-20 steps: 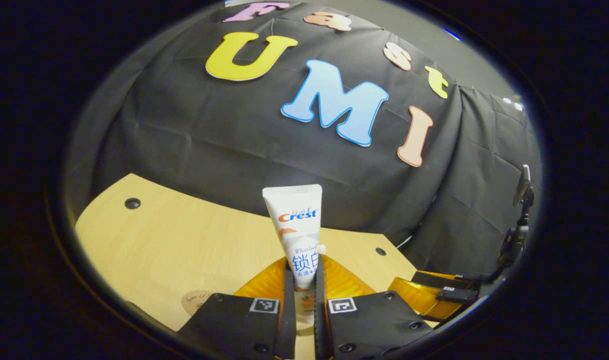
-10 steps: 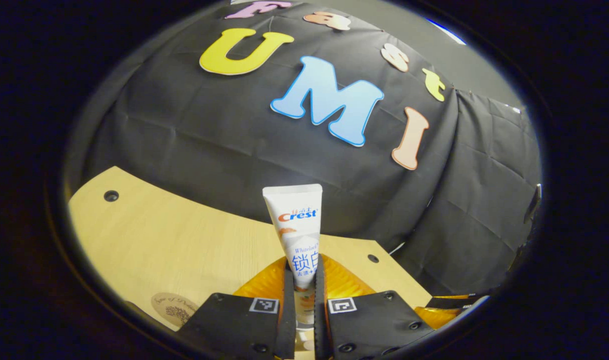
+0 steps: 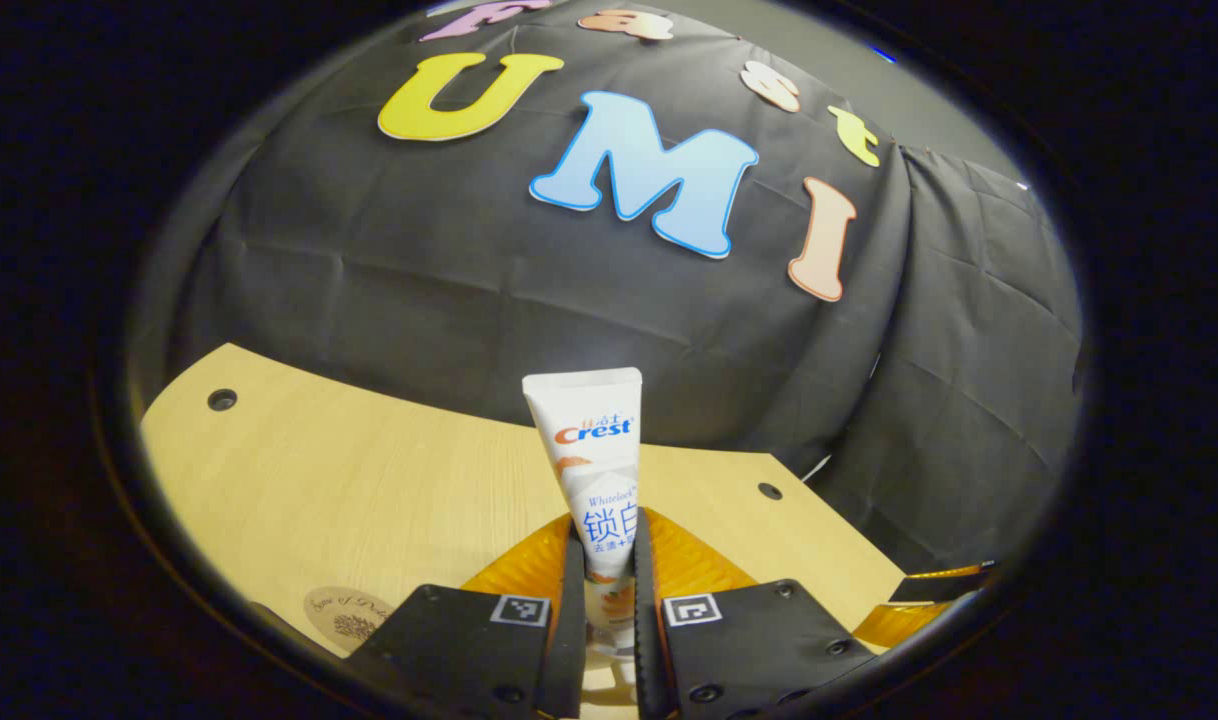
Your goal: Put the toothbrush and toothpaste on the desktop into the cup, then pick up the cup and place it on the coaster on the desktop.
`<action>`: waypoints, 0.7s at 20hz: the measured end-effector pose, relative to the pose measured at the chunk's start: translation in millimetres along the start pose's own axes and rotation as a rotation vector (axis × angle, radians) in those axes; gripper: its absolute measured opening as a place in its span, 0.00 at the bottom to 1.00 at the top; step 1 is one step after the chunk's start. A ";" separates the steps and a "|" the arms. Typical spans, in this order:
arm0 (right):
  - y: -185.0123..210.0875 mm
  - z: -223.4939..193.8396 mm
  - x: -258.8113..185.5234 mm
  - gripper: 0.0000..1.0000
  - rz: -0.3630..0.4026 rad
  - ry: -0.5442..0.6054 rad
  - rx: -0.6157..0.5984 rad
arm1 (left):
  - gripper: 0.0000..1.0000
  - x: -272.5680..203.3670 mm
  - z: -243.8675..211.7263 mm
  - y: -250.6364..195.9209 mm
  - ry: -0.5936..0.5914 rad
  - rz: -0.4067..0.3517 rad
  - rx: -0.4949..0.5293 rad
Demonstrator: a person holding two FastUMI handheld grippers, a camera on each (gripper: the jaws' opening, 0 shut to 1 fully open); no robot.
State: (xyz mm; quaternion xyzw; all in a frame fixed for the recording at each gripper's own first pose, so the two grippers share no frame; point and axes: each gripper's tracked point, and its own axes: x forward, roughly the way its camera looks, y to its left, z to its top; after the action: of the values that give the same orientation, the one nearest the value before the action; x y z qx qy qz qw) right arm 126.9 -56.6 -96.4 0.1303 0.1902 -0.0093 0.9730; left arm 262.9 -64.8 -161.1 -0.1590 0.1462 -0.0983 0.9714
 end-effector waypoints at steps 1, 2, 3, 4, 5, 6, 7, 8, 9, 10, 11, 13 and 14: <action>0.1 -0.5 -1.1 0.89 0.004 0.001 -0.004 | 0.32 -1.9 0.4 -2.7 0.002 -0.007 -0.010; 0.9 -0.2 -3.1 0.89 0.008 0.002 -0.004 | 0.47 -3.4 -0.5 -4.8 0.008 -0.012 -0.017; 3.6 -0.5 -5.5 0.89 0.013 0.002 -0.003 | 0.45 -6.6 -1.5 -5.6 0.017 -0.009 -0.016; 5.1 0.4 -7.0 0.89 0.017 0.000 -0.002 | 0.63 -8.6 -1.8 -6.6 0.020 -0.009 -0.019; 4.7 -0.2 -9.1 0.89 0.020 -0.001 -0.004 | 0.82 -11.6 -0.2 -5.9 0.017 -0.001 -0.021; 5.6 -0.1 -12.2 0.89 0.027 -0.001 -0.006 | 1.00 -16.3 3.4 -5.7 0.010 0.004 -0.024; 7.0 -0.4 -14.8 0.89 0.033 -0.002 -0.010 | 0.95 -22.4 6.3 -5.2 0.003 0.012 -0.023; 8.4 0.2 -18.3 0.89 0.040 -0.004 -0.016 | 0.95 -27.3 10.0 -6.3 -0.004 0.017 -0.019; 10.2 -0.3 -20.8 0.88 0.048 -0.004 -0.024 | 0.90 -34.8 15.0 -6.1 -0.014 0.027 -0.016; 12.6 -0.2 -23.3 0.86 0.058 -0.003 -0.030 | 0.95 -41.1 20.5 -7.2 -0.023 0.032 -0.012; 15.2 -1.3 -25.1 0.86 0.068 0.001 -0.035 | 0.95 -52.0 26.5 -8.5 -0.034 0.040 -0.004; 21.7 -1.9 -28.2 0.88 0.096 0.017 -0.042 | 0.95 -69.2 38.9 -9.0 -0.059 0.058 0.014; 24.9 -2.5 -28.5 0.89 0.110 0.026 -0.050 | 0.95 -79.3 46.4 -8.8 -0.074 0.071 0.020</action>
State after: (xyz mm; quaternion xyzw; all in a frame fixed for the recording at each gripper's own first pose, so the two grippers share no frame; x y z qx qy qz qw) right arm 101.2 -32.8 -81.8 0.1166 0.1957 0.0508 0.9724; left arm 201.9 -41.2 -95.9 -0.1475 0.1146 -0.0592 0.9806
